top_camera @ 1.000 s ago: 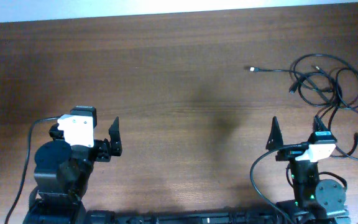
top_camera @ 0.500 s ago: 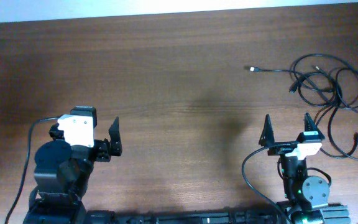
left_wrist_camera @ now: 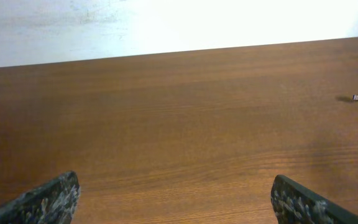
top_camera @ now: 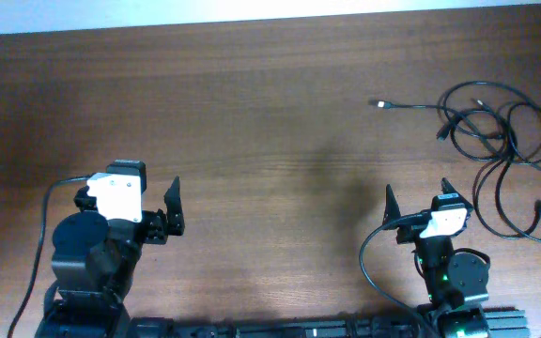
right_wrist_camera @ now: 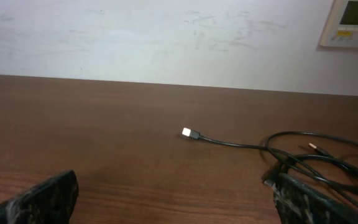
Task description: Untangle cables
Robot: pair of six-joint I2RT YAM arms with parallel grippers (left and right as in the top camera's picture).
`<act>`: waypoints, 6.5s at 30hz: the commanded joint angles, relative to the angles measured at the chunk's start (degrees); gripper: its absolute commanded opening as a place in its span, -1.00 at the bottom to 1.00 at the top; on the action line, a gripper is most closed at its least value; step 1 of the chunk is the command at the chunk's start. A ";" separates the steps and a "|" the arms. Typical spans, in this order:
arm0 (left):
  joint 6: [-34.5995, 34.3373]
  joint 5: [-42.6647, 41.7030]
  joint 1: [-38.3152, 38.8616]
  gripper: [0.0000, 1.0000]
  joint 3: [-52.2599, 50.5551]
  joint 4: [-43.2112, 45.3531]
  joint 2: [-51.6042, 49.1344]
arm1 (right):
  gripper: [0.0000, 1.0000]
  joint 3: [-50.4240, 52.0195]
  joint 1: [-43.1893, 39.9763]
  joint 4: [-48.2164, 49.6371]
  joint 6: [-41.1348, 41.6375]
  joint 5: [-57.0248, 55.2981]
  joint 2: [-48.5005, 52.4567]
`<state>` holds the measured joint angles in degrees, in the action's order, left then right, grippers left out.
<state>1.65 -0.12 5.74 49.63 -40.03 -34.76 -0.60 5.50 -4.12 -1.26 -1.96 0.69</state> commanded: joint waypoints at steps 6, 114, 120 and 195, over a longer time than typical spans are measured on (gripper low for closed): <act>-0.37 0.35 -0.28 0.97 -0.31 0.04 -0.04 | 1.00 0.28 0.20 -0.59 0.42 0.90 -0.48; 7.26 1.01 -0.42 0.97 -49.16 44.30 34.49 | 1.00 0.28 0.20 -0.59 0.42 0.87 -0.48; 10.47 -7.65 -3.17 0.97 -49.16 37.77 34.49 | 1.00 0.28 0.20 -0.59 0.42 0.90 -0.48; 7.43 -7.80 -3.13 0.97 -49.13 36.06 34.47 | 1.00 0.28 0.20 -0.59 0.42 0.90 -0.48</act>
<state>9.82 -6.90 2.92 0.62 -3.68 -0.69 -0.60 5.50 -4.19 -1.23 -1.41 0.69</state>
